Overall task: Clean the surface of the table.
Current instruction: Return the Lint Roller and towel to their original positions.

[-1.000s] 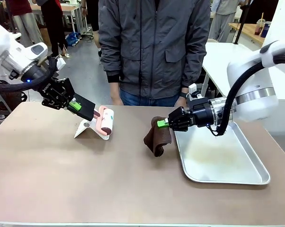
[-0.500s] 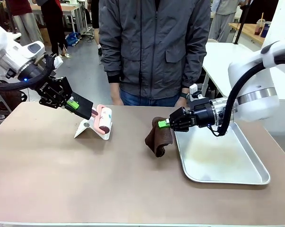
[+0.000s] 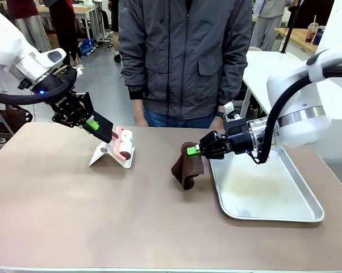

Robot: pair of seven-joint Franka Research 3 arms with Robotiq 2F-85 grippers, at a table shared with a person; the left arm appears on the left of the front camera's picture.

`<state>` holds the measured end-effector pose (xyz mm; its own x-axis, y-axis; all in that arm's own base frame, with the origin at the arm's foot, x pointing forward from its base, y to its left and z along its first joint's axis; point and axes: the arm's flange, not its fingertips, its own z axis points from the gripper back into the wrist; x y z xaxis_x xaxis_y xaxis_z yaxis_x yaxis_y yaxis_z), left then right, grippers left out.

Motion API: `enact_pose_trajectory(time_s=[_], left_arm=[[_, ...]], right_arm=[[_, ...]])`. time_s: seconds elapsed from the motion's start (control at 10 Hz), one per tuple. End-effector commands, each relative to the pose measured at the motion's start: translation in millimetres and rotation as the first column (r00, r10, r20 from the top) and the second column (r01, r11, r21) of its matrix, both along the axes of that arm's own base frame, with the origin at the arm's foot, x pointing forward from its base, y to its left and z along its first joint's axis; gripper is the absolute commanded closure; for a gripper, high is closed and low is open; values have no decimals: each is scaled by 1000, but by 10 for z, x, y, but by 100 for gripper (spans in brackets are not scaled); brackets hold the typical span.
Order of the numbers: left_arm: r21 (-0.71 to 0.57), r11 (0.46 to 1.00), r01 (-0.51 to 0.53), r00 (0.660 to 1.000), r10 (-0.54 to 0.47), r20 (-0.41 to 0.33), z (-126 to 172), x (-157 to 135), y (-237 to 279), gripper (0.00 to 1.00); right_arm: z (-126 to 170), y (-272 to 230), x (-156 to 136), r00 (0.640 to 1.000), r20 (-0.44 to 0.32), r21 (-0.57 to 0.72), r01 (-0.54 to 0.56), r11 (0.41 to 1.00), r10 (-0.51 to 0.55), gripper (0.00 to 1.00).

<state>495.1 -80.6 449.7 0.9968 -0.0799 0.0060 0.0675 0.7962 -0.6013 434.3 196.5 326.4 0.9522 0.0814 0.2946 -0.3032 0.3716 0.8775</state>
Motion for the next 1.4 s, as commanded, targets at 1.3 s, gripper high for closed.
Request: enact_pose_trajectory(time_s=[1.3], left_arm=[[263,964,33,994,-4,-109,-215,686,-421,81]], right_arm=[[-118,132,193,998,-63,24,5,1000,-4,91]])
